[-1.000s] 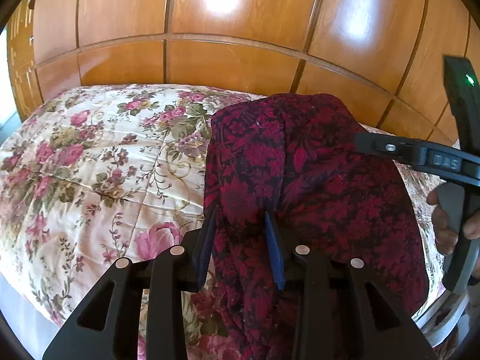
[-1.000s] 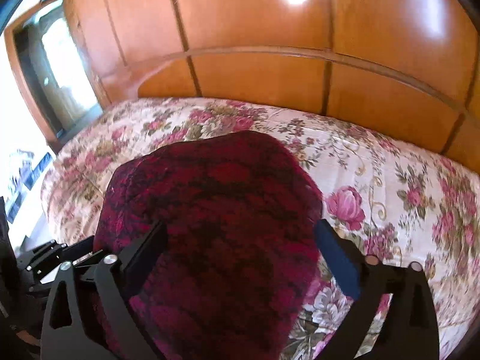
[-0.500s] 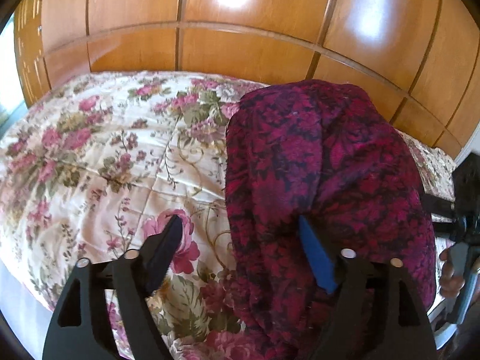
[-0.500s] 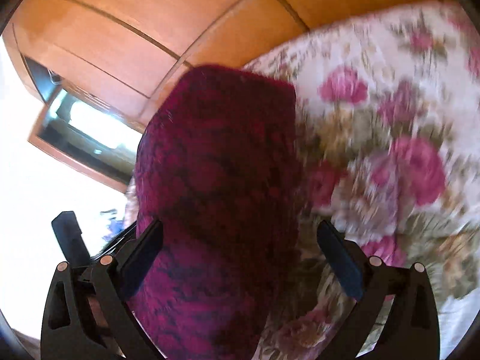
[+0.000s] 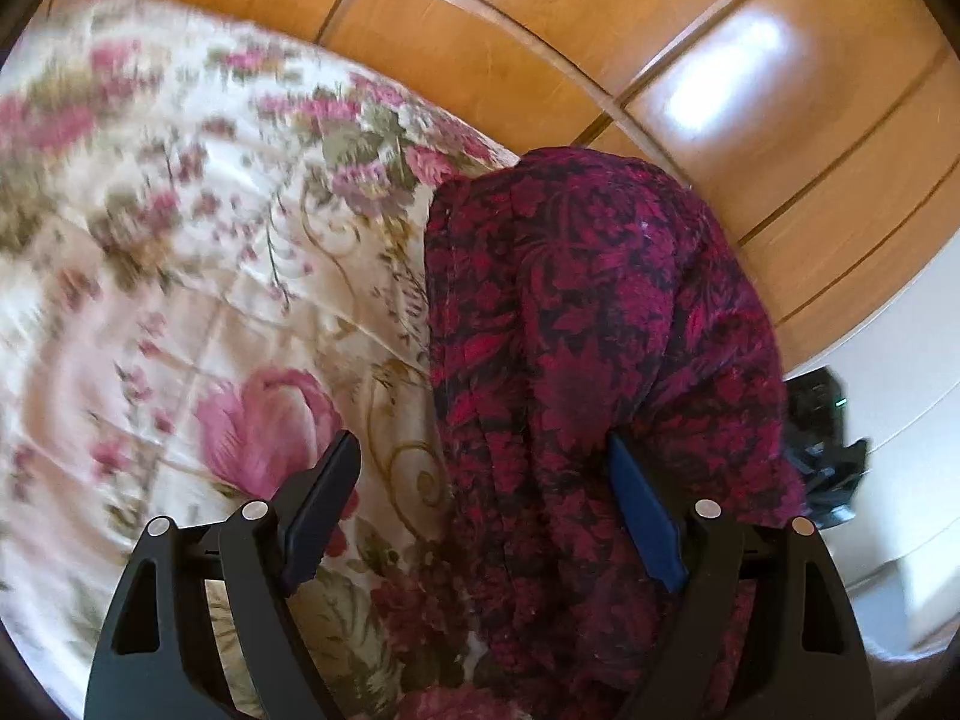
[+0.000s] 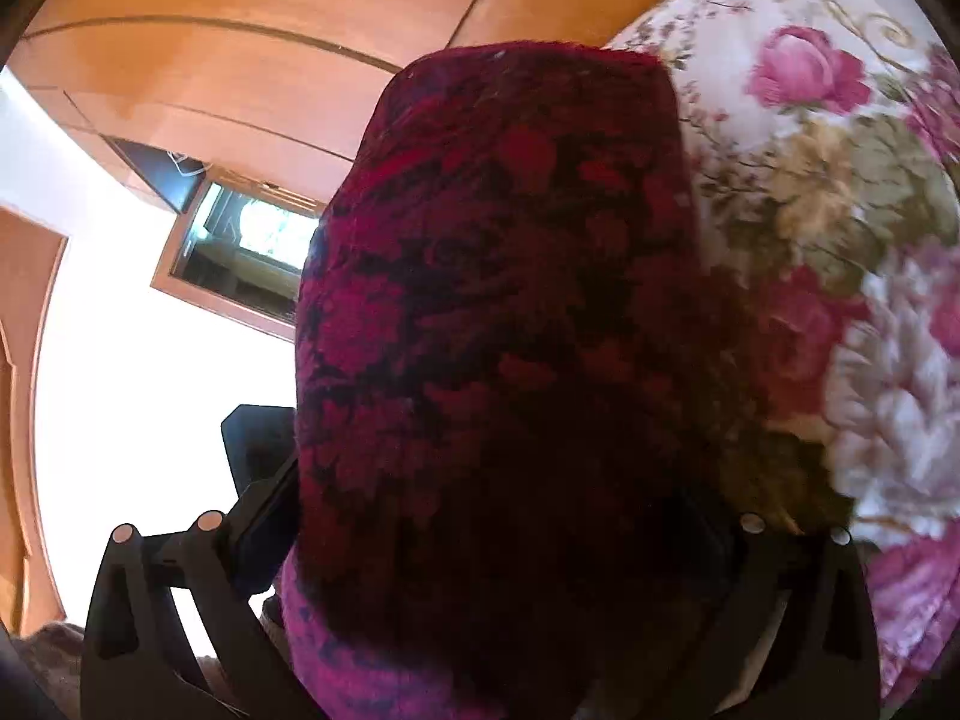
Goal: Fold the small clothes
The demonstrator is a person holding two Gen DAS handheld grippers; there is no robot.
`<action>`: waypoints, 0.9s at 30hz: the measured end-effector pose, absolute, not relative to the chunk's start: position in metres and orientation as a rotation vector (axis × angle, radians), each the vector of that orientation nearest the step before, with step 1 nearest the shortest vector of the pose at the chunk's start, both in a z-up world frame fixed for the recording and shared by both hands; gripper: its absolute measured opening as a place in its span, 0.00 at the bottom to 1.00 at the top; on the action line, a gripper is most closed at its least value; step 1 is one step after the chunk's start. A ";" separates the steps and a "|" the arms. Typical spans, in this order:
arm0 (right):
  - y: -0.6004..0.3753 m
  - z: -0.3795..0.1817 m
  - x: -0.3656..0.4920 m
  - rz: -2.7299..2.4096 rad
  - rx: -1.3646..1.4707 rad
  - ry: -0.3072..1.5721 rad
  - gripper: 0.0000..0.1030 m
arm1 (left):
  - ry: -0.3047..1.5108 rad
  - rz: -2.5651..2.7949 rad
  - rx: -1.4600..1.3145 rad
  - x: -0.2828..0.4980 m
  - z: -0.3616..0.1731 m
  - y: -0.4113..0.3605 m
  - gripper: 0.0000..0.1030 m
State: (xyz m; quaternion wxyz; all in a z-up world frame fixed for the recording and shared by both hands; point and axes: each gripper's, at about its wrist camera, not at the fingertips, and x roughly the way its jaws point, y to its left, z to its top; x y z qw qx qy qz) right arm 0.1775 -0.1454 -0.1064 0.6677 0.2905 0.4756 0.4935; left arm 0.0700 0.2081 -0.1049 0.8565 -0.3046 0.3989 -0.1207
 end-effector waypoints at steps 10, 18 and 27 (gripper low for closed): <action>-0.147 -0.047 0.138 1.084 0.554 0.937 0.74 | 0.753 -0.434 -0.743 0.068 -0.092 0.186 0.71; -0.241 -0.010 0.120 0.932 0.606 0.748 0.72 | 0.766 -0.629 -0.635 0.132 -0.050 0.098 0.71; -0.392 -0.016 0.132 0.631 0.733 0.611 0.71 | 0.829 -0.792 -0.379 0.238 -0.009 -0.076 0.66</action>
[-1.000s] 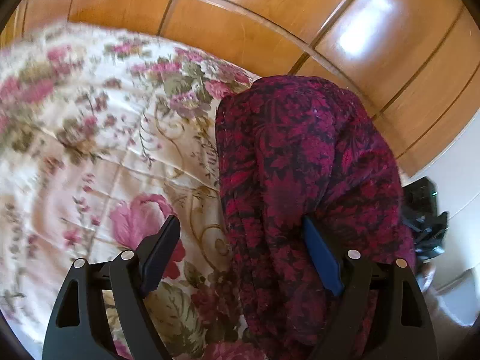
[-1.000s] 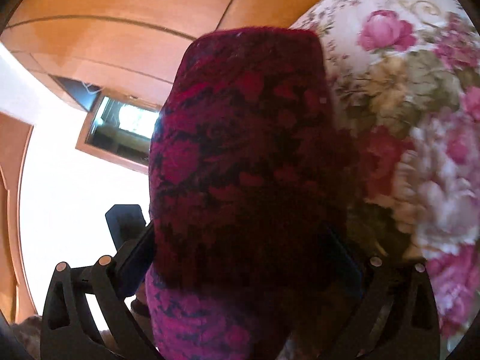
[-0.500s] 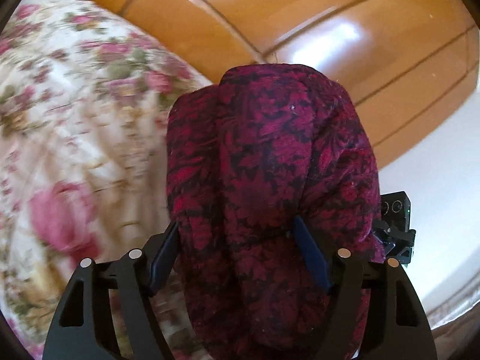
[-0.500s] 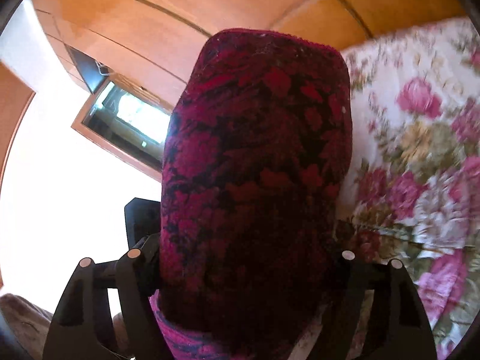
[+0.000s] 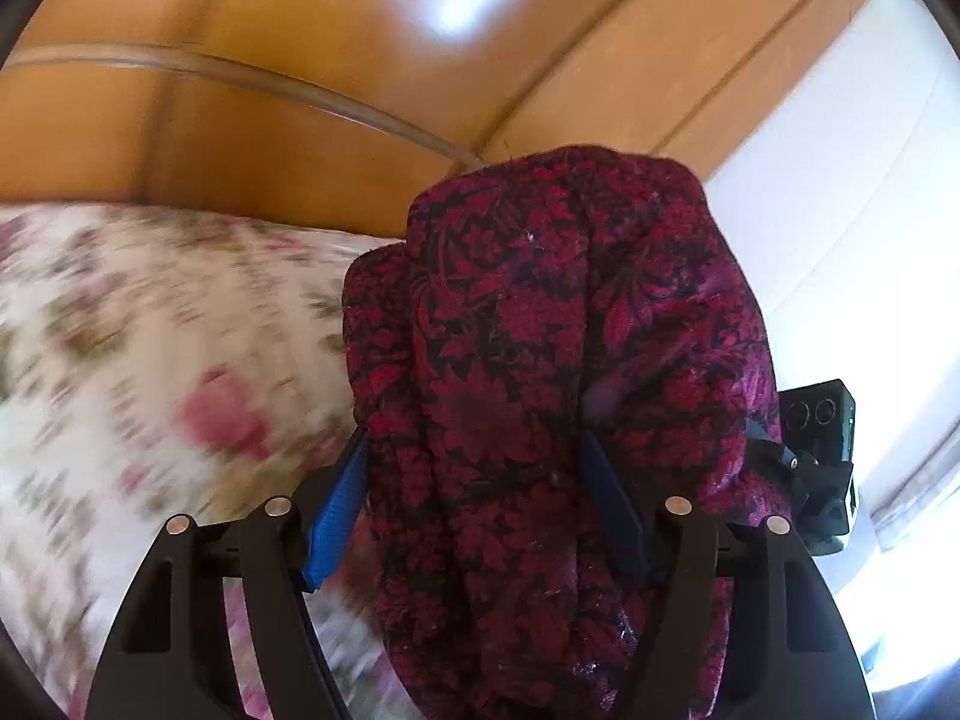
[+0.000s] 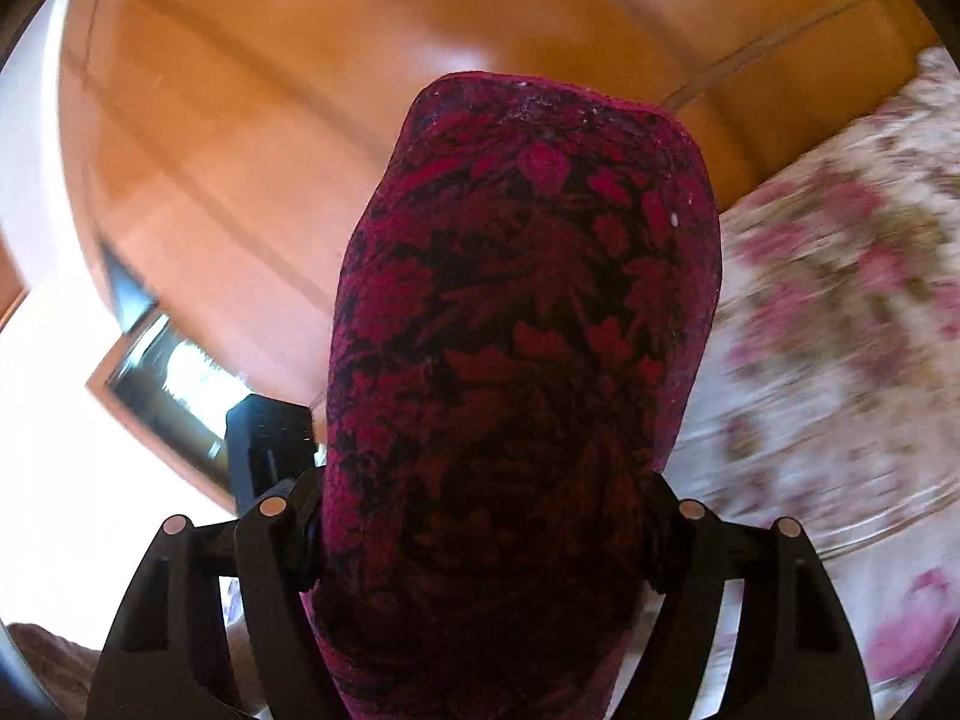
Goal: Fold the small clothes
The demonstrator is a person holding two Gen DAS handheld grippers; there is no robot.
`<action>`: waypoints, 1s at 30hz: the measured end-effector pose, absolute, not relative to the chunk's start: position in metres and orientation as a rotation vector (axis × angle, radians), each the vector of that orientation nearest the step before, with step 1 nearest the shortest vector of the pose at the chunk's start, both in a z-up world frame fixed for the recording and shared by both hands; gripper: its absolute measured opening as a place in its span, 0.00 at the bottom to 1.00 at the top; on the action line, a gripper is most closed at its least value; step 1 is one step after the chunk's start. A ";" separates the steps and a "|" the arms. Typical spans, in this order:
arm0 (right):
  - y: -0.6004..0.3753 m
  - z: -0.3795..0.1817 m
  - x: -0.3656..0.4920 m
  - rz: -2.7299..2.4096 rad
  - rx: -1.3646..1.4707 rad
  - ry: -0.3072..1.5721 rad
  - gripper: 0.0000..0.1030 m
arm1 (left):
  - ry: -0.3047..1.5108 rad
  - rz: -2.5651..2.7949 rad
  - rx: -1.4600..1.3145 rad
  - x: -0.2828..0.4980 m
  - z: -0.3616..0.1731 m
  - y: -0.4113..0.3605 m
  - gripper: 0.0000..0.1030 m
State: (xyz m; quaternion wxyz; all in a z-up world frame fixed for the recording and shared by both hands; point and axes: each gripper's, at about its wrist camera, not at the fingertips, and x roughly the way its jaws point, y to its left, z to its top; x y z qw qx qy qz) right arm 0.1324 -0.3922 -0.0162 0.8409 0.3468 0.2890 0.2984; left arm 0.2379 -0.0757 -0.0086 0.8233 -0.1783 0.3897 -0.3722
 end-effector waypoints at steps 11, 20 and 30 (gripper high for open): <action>-0.460 -0.102 0.127 0.399 0.836 0.737 0.84 | 0.950 -0.710 -0.092 0.248 -0.047 -0.189 0.60; -0.488 -0.042 0.089 0.141 0.517 0.696 0.79 | 0.880 -0.606 -0.064 0.206 -0.040 -0.189 0.53; -0.385 -0.020 0.176 0.075 0.000 0.783 0.61 | 0.858 -0.435 -0.031 0.190 -0.034 -0.185 0.53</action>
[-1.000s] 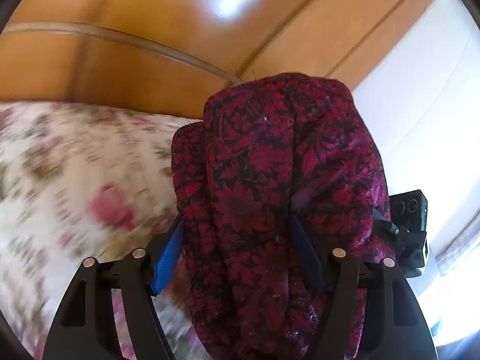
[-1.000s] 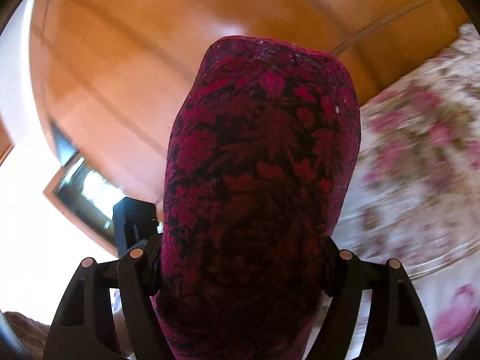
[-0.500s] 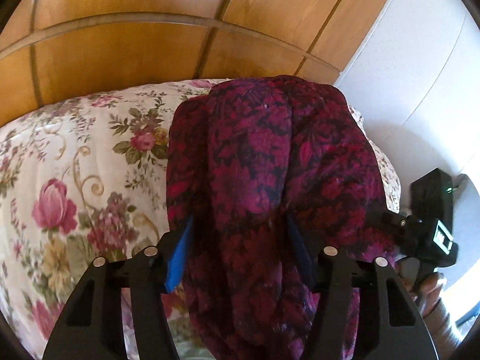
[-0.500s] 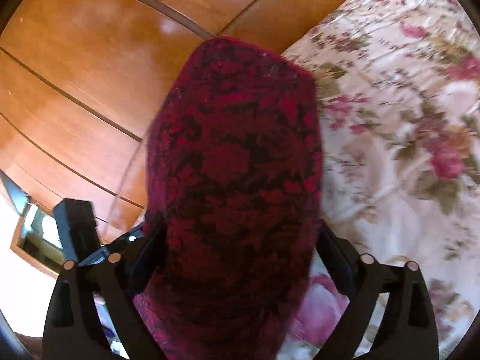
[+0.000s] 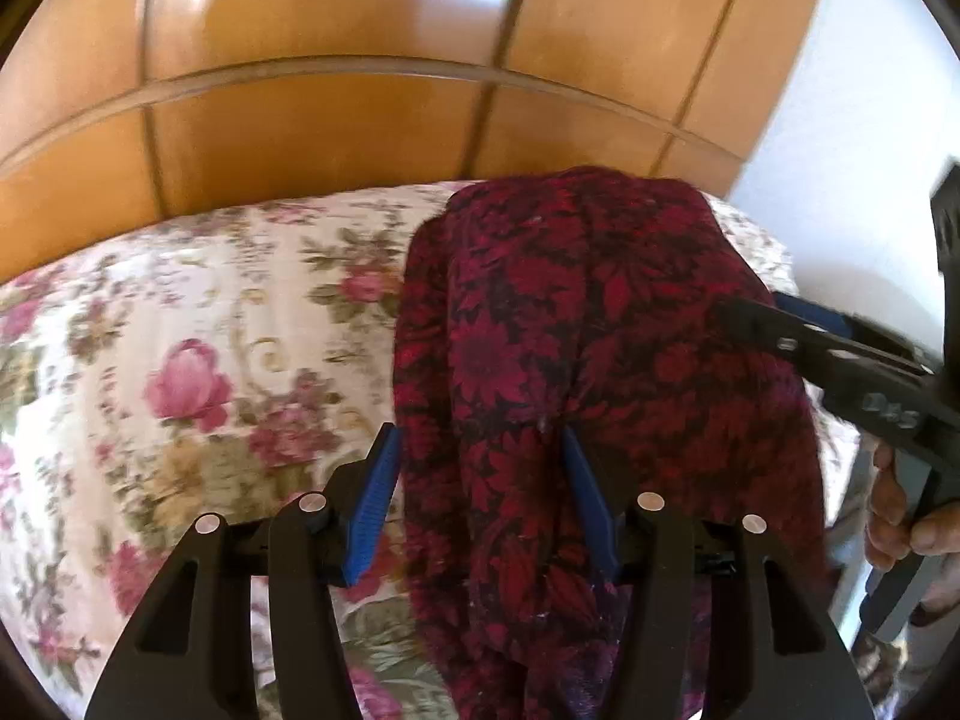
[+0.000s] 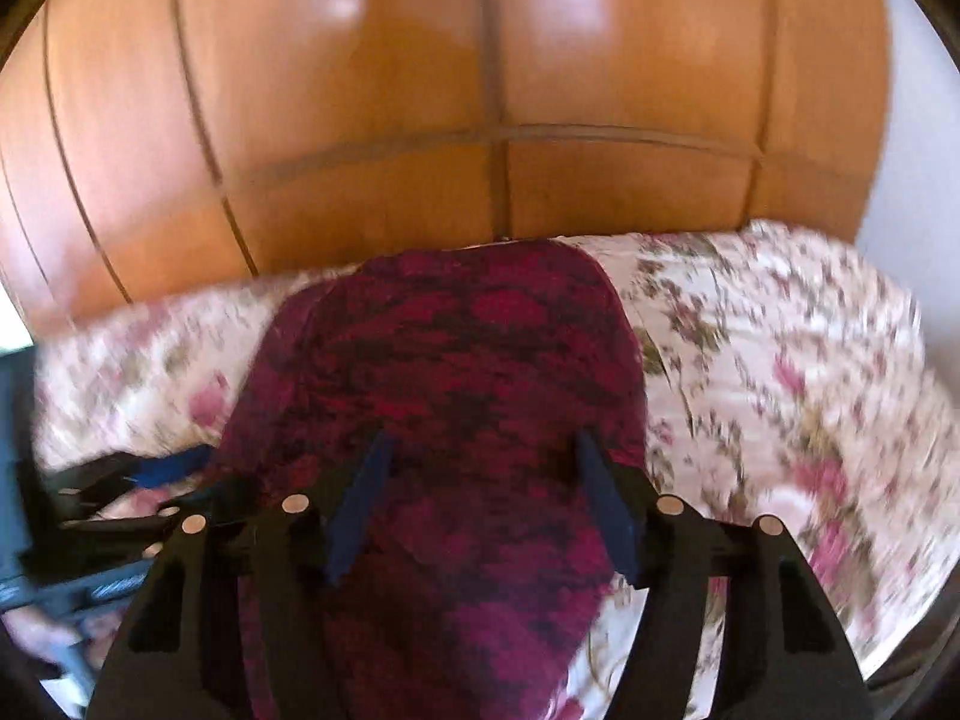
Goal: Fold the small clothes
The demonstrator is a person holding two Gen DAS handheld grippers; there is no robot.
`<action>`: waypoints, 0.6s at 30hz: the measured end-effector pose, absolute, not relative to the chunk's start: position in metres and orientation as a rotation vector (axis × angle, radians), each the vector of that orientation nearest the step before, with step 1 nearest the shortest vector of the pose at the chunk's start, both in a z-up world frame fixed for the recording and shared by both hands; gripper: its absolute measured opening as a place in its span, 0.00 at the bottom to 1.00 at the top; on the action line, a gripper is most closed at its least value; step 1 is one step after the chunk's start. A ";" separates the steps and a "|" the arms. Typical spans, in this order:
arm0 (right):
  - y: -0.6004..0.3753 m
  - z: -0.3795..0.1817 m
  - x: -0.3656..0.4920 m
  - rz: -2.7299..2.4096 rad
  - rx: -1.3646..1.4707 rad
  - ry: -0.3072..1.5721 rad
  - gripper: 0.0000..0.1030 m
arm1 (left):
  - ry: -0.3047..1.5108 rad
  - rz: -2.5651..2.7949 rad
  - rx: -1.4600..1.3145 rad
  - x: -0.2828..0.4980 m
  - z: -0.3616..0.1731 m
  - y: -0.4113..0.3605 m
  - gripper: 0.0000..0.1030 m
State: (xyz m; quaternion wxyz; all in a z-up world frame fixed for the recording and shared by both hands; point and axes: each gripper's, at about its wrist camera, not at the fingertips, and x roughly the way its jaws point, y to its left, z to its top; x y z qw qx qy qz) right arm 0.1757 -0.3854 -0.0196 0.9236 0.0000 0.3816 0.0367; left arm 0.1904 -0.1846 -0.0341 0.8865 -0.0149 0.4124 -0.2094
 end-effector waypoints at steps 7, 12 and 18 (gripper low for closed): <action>-0.346 -0.035 0.214 -0.001 -0.111 0.879 0.65 | 0.903 -0.305 -0.029 0.204 -0.045 -0.175 0.60; -0.353 -0.040 0.183 -0.040 -0.060 0.800 0.69 | 0.910 -0.302 -0.025 0.200 -0.050 -0.177 0.68; -0.361 -0.023 0.162 -0.036 0.024 0.756 0.90 | 0.852 -0.267 0.001 0.188 -0.039 -0.181 0.79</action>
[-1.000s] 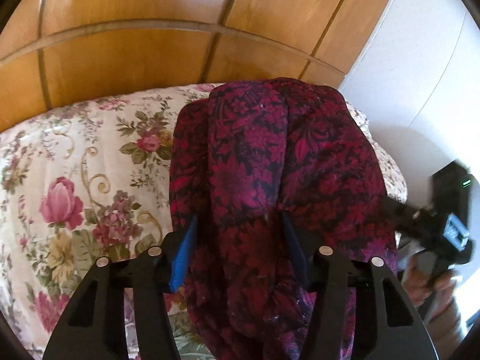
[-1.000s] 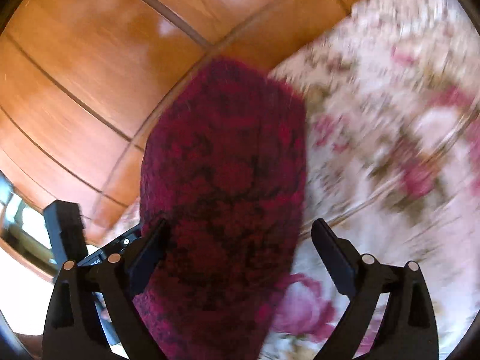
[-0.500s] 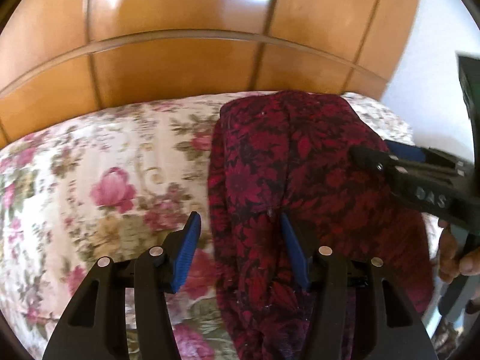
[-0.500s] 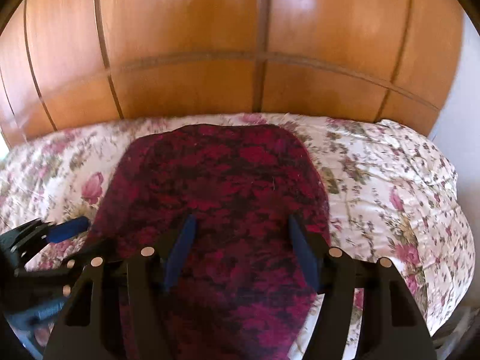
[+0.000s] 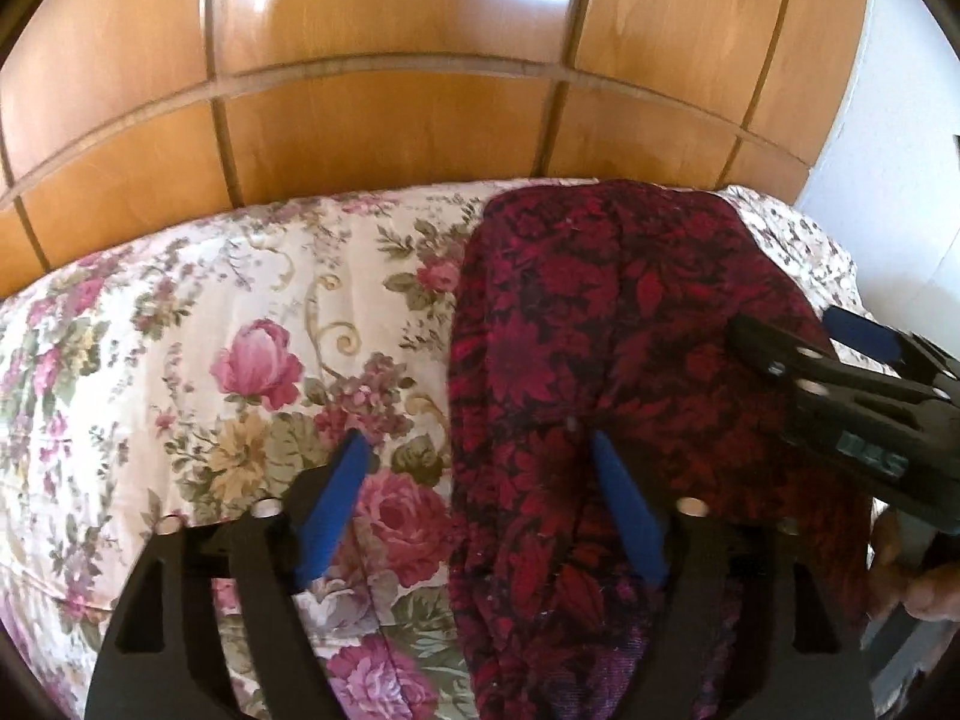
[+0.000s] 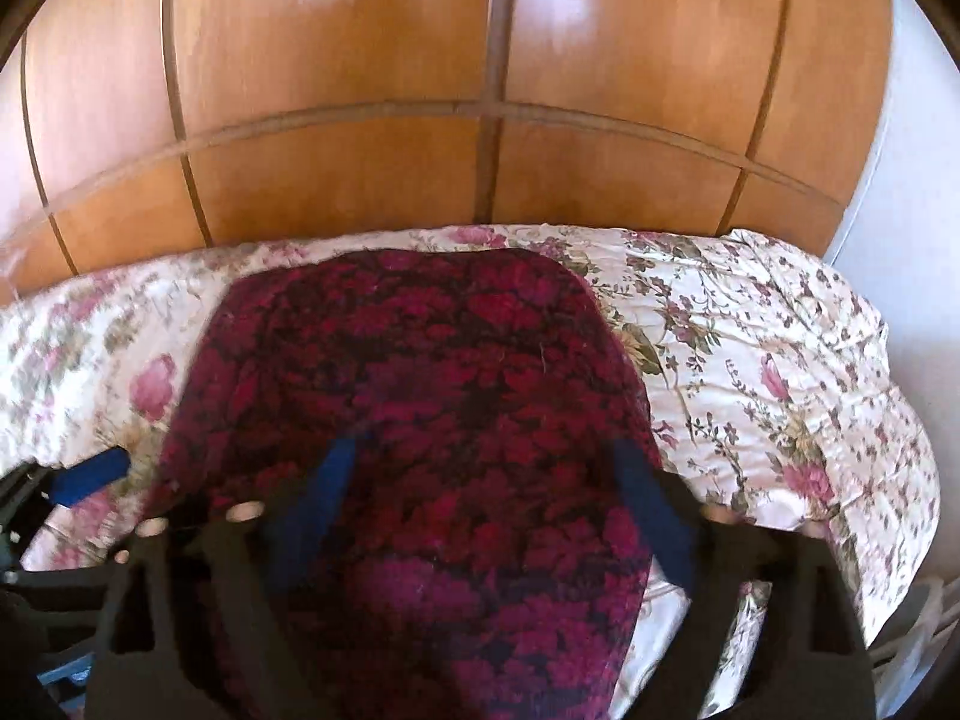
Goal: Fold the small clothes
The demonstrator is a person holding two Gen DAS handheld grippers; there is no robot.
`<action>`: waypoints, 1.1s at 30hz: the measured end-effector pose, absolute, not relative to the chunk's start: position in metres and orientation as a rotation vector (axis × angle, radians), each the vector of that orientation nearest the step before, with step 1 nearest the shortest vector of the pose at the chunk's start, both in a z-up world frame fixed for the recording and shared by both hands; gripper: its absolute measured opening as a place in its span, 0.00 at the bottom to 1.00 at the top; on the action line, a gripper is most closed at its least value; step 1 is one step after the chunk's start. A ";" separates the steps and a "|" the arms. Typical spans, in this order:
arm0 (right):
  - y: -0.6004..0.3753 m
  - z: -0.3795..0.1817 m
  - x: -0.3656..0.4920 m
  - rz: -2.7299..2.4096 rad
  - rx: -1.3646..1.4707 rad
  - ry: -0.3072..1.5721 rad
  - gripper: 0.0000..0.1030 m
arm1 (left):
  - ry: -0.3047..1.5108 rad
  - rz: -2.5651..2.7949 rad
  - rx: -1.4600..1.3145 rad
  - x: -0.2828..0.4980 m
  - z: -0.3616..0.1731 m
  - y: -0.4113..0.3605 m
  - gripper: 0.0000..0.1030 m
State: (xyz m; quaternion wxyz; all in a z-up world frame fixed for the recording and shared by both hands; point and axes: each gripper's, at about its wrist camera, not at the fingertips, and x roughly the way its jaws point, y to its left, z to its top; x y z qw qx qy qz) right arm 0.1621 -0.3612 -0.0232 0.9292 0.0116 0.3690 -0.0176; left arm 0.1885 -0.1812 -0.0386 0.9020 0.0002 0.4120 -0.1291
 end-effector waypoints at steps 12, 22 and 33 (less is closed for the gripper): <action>-0.360 -0.022 0.111 -0.163 0.106 0.715 0.93 | 0.801 -0.283 -0.011 0.173 -0.027 -0.175 0.84; -0.344 -0.020 0.061 -0.286 0.136 0.659 0.97 | 0.719 -0.264 -0.004 0.149 -0.007 -0.160 0.88; -0.317 -0.019 0.014 -0.373 0.140 0.639 0.98 | 0.630 -0.220 -0.010 0.103 0.009 -0.124 0.92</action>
